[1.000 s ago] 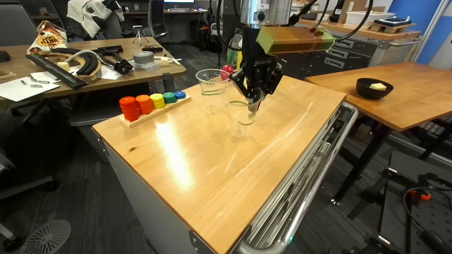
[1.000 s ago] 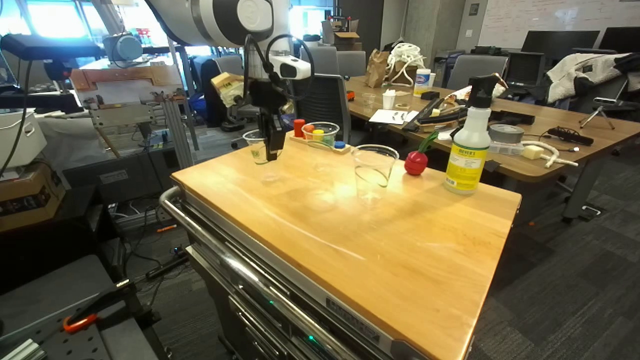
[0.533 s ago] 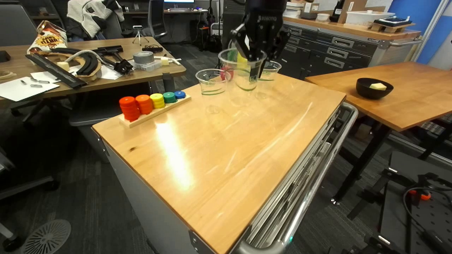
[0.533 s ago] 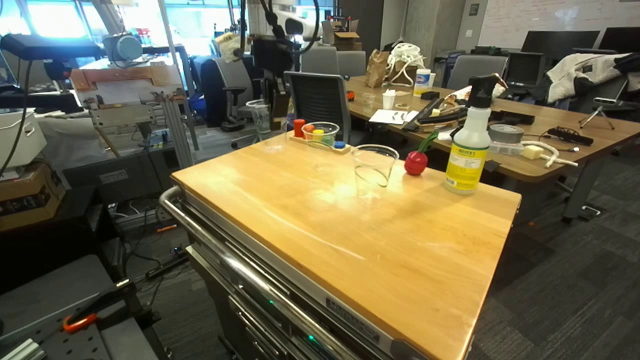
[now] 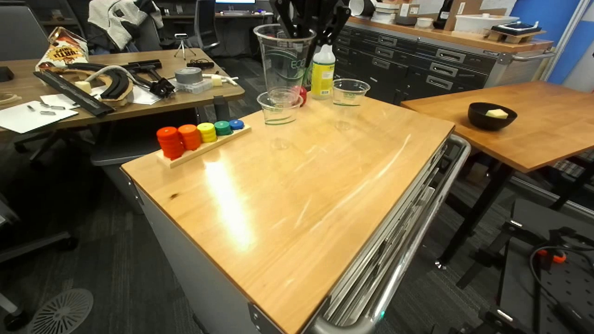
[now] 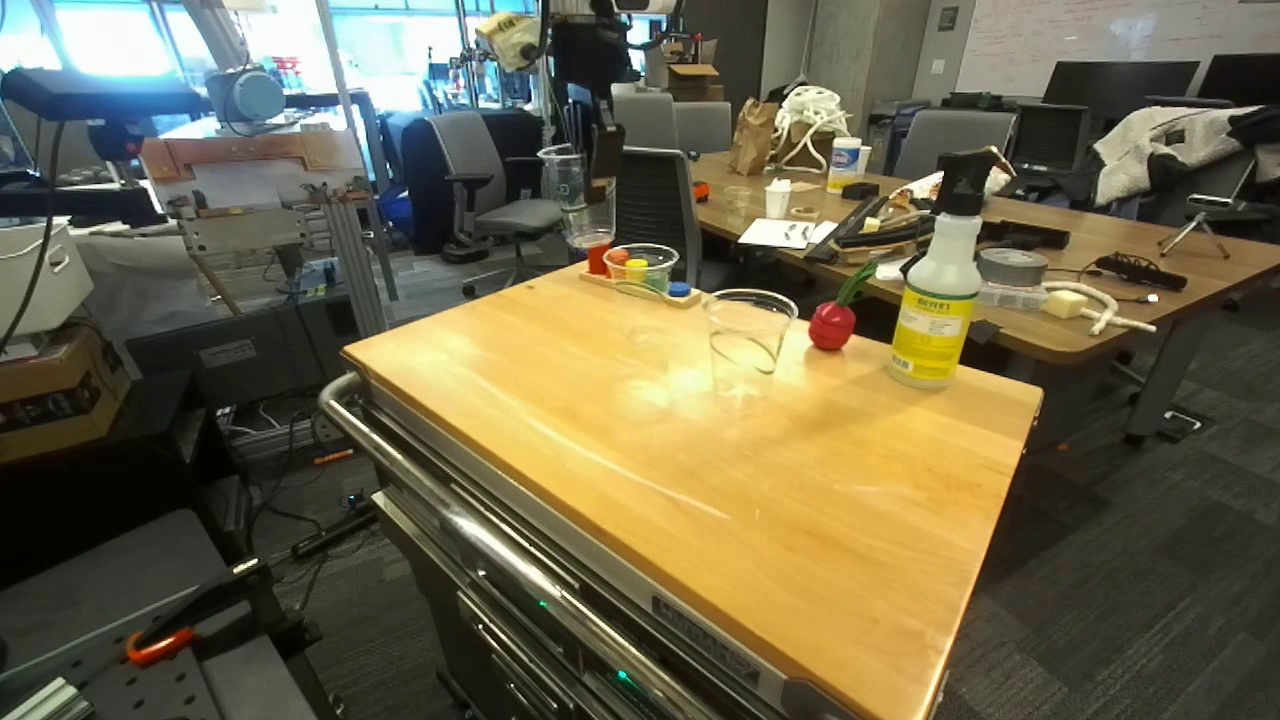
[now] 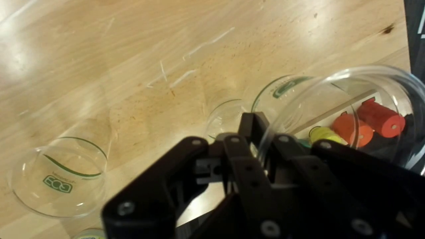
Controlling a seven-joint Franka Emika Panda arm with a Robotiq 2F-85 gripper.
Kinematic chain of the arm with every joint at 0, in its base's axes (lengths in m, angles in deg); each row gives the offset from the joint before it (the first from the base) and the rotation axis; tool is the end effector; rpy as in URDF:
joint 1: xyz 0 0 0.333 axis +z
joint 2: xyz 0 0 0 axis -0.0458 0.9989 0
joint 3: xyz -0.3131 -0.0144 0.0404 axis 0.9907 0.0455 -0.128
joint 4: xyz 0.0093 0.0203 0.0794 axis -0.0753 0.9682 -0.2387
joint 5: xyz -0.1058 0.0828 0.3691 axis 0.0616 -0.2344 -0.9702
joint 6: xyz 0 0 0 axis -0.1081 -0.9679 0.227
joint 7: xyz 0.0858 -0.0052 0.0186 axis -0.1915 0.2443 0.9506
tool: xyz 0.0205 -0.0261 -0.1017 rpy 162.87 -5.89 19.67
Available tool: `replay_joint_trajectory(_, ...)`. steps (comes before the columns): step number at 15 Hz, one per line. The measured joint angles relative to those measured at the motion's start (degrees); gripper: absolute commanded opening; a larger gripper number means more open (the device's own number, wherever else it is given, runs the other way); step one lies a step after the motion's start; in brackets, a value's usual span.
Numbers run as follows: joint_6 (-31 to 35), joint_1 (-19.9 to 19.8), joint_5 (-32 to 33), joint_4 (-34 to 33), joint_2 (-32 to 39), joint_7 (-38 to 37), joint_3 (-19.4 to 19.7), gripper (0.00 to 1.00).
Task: Stack the three cups
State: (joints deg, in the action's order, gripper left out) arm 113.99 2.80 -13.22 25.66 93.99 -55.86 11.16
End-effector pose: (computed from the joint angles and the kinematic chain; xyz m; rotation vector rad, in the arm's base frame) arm 0.6126 0.0889 0.4268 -2.9907 0.6726 -0.0889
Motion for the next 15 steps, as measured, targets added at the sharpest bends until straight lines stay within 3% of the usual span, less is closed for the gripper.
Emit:
replay_joint_trajectory(9, 0.24, -0.1, 0.0, -12.95, 11.37, 0.0, 2.72, 0.01)
replay_joint_trajectory(15, -0.01, -0.63, 0.0, -14.26, 11.76, 0.15, 3.67, 0.01)
